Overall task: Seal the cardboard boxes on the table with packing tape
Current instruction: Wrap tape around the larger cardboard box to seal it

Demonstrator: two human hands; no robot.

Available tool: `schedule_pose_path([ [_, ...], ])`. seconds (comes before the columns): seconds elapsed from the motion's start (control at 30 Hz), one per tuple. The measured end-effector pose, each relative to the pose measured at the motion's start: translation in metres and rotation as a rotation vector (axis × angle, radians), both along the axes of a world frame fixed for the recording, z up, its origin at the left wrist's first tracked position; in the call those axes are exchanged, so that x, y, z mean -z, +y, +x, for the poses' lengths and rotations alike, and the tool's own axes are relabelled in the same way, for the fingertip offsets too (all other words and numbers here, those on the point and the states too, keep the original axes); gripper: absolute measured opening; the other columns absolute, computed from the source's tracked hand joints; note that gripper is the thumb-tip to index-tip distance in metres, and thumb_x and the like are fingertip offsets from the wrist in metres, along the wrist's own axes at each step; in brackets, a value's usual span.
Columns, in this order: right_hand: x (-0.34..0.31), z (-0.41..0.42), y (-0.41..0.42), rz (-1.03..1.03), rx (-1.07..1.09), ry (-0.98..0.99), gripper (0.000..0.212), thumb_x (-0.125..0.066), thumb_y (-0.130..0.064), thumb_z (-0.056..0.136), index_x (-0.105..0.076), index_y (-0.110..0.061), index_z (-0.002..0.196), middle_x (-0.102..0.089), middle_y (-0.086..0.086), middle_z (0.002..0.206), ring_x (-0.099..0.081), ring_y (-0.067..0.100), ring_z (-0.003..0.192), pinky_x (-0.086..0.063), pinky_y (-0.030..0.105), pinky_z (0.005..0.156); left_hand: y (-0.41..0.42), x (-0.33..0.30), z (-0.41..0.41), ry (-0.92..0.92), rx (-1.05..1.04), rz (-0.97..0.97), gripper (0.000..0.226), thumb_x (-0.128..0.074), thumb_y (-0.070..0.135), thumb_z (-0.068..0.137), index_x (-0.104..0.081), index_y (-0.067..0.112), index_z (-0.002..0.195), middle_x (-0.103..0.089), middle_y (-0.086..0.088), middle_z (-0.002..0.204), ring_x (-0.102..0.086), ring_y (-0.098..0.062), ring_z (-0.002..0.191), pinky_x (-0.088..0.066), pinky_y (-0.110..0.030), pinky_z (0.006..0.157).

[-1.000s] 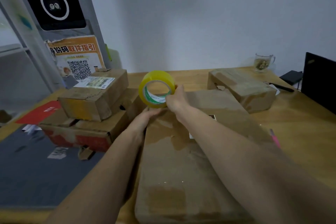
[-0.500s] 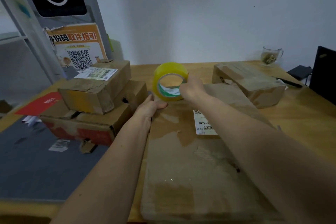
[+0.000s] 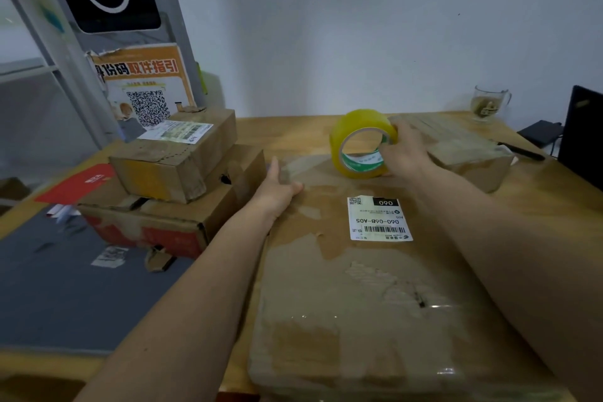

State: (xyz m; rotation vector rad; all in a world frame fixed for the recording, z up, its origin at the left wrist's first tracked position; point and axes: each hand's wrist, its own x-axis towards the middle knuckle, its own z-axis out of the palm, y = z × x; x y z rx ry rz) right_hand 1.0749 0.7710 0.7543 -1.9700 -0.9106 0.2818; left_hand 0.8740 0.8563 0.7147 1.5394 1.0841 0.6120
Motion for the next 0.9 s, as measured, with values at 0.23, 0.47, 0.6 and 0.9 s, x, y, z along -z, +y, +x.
schedule_pose_path([
  [0.23,0.009,-0.002,-0.003,0.131,-0.004,0.16,0.038,-0.06,-0.005,0.09,-0.046,-0.014,0.125,-0.057,0.006,0.107,-0.055,0.021,0.094,-0.048,0.032,0.073,-0.002,-0.003,0.015,0.856,0.255,0.674,0.086,-0.025,0.07,0.096,0.0,0.016,0.159,0.001,0.002,0.167,0.007,-0.015,0.153,0.006,-0.043,0.122],
  [0.47,0.002,0.001,0.002,0.076,0.052,-0.035,0.041,-0.045,0.003,0.086,-0.05,-0.015,0.123,-0.052,0.002,0.1,-0.049,0.022,0.094,-0.037,0.031,0.076,-0.012,-0.004,0.032,0.846,0.299,0.736,0.101,-0.026,0.078,0.09,0.002,0.01,0.158,0.004,-0.004,0.167,0.006,-0.017,0.153,0.001,-0.033,0.122],
  [0.6,0.002,0.002,0.006,0.06,0.065,-0.098,0.041,-0.05,-0.001,0.087,-0.05,-0.012,0.126,-0.057,0.007,0.11,-0.052,0.026,0.107,-0.036,0.029,0.079,-0.012,-0.007,0.036,0.903,0.392,0.749,0.098,-0.021,0.079,0.09,0.003,0.013,0.158,0.007,-0.004,0.167,0.009,-0.017,0.153,0.002,-0.036,0.122],
  [0.9,0.011,0.002,0.006,-0.028,-0.077,0.102,0.022,-0.061,-0.015,0.09,-0.059,-0.006,0.11,-0.063,0.013,0.108,-0.059,0.029,0.103,-0.05,0.041,0.09,-0.025,-0.005,0.054,1.003,0.407,0.699,0.114,-0.017,0.095,0.074,0.0,0.021,0.159,0.013,-0.009,0.165,0.016,-0.027,0.152,0.006,-0.046,0.121],
])
